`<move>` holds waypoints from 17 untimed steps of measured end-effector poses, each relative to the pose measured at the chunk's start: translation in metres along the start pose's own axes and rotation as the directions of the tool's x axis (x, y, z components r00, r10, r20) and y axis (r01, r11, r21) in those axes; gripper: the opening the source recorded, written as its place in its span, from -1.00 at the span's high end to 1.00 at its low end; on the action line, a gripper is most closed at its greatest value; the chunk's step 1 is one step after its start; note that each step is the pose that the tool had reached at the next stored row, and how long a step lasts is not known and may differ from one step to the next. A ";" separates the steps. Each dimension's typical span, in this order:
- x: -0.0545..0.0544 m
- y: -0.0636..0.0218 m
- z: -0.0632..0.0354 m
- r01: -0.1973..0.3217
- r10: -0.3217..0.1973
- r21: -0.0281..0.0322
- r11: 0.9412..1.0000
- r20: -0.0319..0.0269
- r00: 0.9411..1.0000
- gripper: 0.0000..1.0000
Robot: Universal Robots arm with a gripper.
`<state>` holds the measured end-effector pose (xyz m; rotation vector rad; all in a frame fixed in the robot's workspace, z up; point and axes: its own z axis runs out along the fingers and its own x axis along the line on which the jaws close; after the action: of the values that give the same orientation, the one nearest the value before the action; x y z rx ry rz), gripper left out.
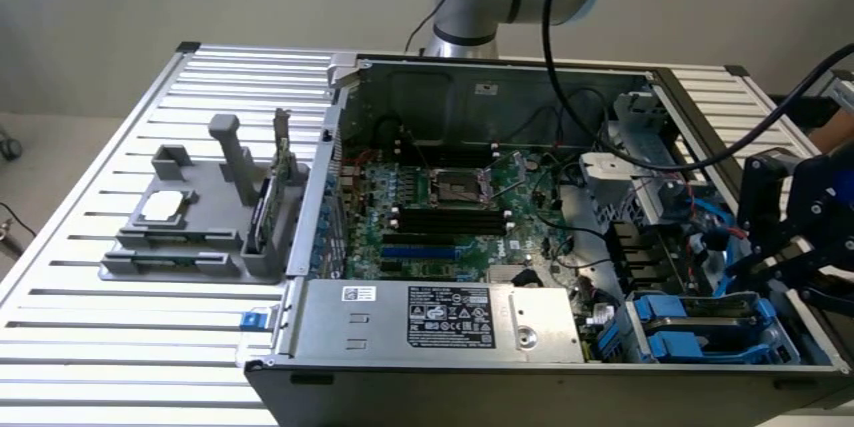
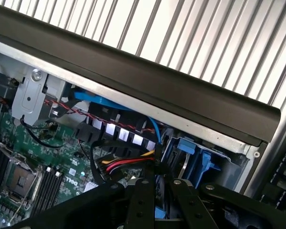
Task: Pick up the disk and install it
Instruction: 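Insert the disk into the insertion slot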
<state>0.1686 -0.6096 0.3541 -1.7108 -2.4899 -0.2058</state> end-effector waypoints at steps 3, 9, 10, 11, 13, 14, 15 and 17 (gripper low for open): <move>0.000 -0.0006 0.0001 -0.002 0.002 0.007 1.000 0.004 1.000 0.66; 0.001 -0.0010 -0.0012 -0.020 0.020 0.011 1.000 0.003 1.000 0.66; 0.001 -0.0010 -0.0016 -0.023 0.023 0.010 1.000 0.003 1.000 0.66; 0.001 -0.0010 -0.0021 -0.025 0.025 0.010 1.000 0.003 1.000 0.66; 0.002 -0.0009 -0.0034 -0.026 0.026 0.012 1.000 0.009 1.000 0.66; 0.003 -0.0009 -0.0039 -0.026 0.026 0.014 1.000 0.015 1.000 0.66; 0.004 -0.0008 -0.0043 -0.026 0.026 0.016 1.000 0.020 0.999 0.66; 0.006 -0.0008 -0.0049 -0.027 0.026 0.021 0.999 0.031 0.999 0.66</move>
<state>0.1657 -0.6048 0.3600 -1.7505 -2.4802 -0.1516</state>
